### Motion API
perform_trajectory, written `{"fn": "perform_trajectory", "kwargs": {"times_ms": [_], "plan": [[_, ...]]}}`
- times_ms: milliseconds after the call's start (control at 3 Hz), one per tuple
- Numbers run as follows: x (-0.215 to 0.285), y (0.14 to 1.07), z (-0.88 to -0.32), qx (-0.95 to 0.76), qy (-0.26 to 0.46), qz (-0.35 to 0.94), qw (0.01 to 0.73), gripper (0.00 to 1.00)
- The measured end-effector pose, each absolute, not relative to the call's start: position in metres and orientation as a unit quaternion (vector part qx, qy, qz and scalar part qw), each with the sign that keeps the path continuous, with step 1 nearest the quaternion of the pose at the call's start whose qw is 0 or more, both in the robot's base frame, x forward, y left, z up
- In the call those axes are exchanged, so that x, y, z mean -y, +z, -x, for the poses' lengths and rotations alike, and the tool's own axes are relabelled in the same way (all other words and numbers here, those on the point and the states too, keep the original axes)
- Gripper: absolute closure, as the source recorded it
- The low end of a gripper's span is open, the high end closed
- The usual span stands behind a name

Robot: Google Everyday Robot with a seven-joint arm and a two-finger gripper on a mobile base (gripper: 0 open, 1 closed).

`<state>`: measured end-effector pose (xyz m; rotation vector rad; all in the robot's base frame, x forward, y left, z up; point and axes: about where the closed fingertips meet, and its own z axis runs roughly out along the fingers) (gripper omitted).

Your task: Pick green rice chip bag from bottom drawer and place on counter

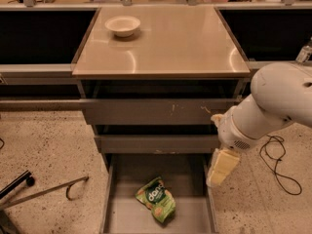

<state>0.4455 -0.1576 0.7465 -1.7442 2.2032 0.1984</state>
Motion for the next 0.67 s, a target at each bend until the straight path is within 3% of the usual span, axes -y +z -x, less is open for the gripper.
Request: {"fn": "perform_trajectory", "kwargs": {"times_ms": [667], "plan": [[0.147, 0.716, -0.45, -0.772, 0.073, 0.607, 0.175, 0.0]]}}
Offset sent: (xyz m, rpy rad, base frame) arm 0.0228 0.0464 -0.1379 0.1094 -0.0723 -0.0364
